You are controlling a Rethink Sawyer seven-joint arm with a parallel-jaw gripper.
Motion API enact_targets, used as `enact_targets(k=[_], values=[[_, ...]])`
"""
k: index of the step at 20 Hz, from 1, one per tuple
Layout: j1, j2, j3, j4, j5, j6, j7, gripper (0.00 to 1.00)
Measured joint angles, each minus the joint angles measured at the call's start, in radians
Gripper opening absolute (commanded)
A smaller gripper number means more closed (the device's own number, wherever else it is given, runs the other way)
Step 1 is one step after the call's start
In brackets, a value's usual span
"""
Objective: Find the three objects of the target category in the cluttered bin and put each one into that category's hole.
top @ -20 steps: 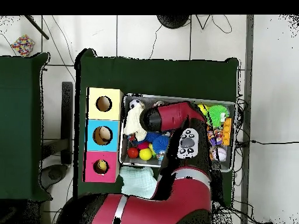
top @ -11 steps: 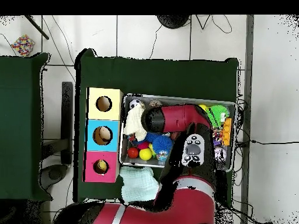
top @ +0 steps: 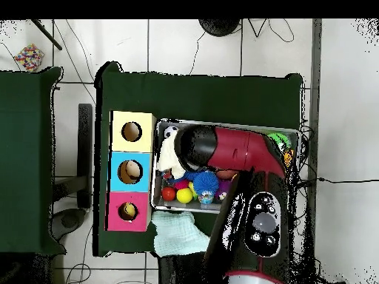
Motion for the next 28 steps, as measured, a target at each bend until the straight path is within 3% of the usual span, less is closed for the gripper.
enact_targets(k=[5, 9, 14, 15, 19, 22, 28], values=[[0.017, -0.068, -0.008, -0.009, 0.041, 0.18, 0.0, 1.0], [0.033, -0.078, -0.021, -0.05, -0.022, 0.182, 0.0, 1.0], [0.002, -0.069, -0.016, -0.079, -0.104, 0.042, 0.0, 1.0], [-0.032, -0.061, -0.007, -0.081, -0.126, -0.051, 0.0, 1.0], [-0.11, -0.033, 0.008, -0.084, -0.171, -0.227, 0.0, 1.0], [-0.153, -0.013, 0.016, -0.09, -0.206, -0.29, 0.0, 1.0], [-0.211, 0.017, 0.032, -0.099, -0.259, -0.301, -0.007, 1.0]])
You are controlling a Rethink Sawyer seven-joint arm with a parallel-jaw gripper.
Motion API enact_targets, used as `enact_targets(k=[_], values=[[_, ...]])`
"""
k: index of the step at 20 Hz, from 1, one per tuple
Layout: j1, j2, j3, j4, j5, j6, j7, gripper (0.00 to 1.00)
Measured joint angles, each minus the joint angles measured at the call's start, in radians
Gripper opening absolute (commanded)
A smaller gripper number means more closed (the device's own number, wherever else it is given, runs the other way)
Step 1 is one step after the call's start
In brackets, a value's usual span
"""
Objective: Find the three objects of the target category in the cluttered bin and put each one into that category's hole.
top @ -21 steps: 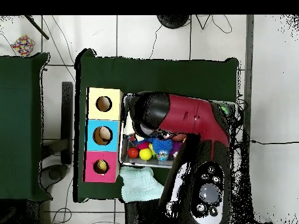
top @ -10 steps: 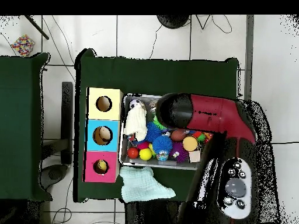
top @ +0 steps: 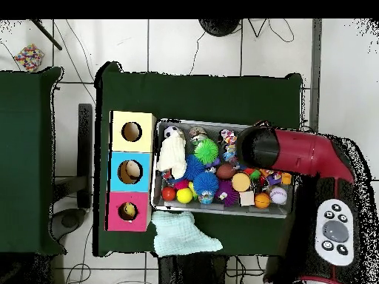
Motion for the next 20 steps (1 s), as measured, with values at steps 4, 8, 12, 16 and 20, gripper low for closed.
enact_targets(k=[4, 8, 12, 16, 20], values=[[-0.043, 0.015, 0.031, -0.009, -0.031, 0.0, -0.008, 1.0], [-0.09, 0.031, 0.073, -0.022, -0.056, 0.0, -0.016, 1.0], [-0.121, 0.045, 0.107, -0.033, -0.074, 0.0, -0.021, 1.0], [-0.138, 0.061, 0.131, -0.042, -0.088, 0.0, -0.022, 1.0], [-0.142, 0.083, 0.152, -0.046, -0.085, 0.001, -0.022, 1.0]])
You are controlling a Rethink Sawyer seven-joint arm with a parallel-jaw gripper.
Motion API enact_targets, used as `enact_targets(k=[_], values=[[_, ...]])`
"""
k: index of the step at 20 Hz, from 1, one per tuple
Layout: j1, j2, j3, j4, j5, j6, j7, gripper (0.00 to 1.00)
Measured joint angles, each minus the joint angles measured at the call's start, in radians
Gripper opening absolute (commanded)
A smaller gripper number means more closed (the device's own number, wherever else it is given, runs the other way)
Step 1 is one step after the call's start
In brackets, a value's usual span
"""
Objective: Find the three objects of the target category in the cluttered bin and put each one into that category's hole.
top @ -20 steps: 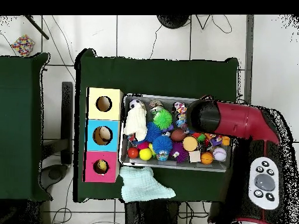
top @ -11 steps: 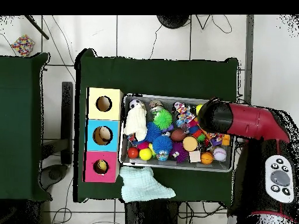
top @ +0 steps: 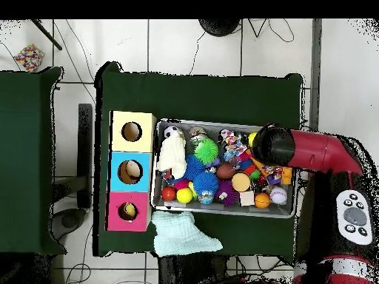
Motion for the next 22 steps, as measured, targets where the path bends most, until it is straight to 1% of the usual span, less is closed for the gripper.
enact_targets(k=[2, 3, 4, 12, 18, 22], values=[[0.001, 0.01, 0.012, -0.001, 0.002, 0.001, 0.0, 1.0], [0.002, 0.016, 0.023, -0.001, -0.008, 0.0, -0.001, 1.0], [0.004, 0.021, 0.025, -0.001, 0.003, 0.003, 0.0, 1.0], [0.017, 0.053, 0.056, -0.005, -0.003, 0.004, 0.0, 1.0], [0.028, 0.078, 0.058, -0.02, -0.03, 0.004, 0.0, 1.0], [0.038, 0.092, 0.058, -0.045, -0.06, 0.004, 0.0, 1.0]])
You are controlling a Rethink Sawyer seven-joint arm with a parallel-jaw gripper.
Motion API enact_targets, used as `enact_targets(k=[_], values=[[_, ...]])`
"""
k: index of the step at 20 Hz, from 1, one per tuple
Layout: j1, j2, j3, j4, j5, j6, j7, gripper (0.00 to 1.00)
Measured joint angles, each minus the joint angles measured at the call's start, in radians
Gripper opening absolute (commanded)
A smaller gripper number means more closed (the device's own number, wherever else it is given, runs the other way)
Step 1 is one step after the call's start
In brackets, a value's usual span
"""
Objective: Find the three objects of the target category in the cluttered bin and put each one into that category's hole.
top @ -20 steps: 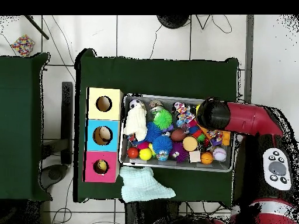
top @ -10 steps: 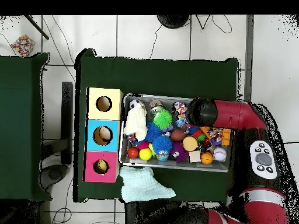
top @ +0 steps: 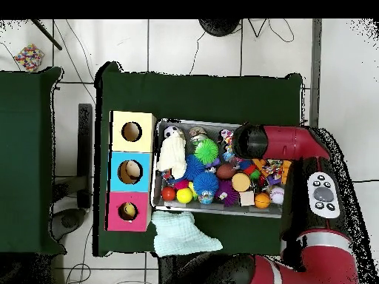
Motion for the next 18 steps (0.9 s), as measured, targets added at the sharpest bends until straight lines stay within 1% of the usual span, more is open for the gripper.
enact_targets(k=[5, 18], values=[[0.021, 0.0, -0.002, -0.027, -0.038, 0.0, 0.0, 1.0], [0.062, -0.018, -0.012, -0.065, -0.063, 0.007, 0.0, 1.0]])
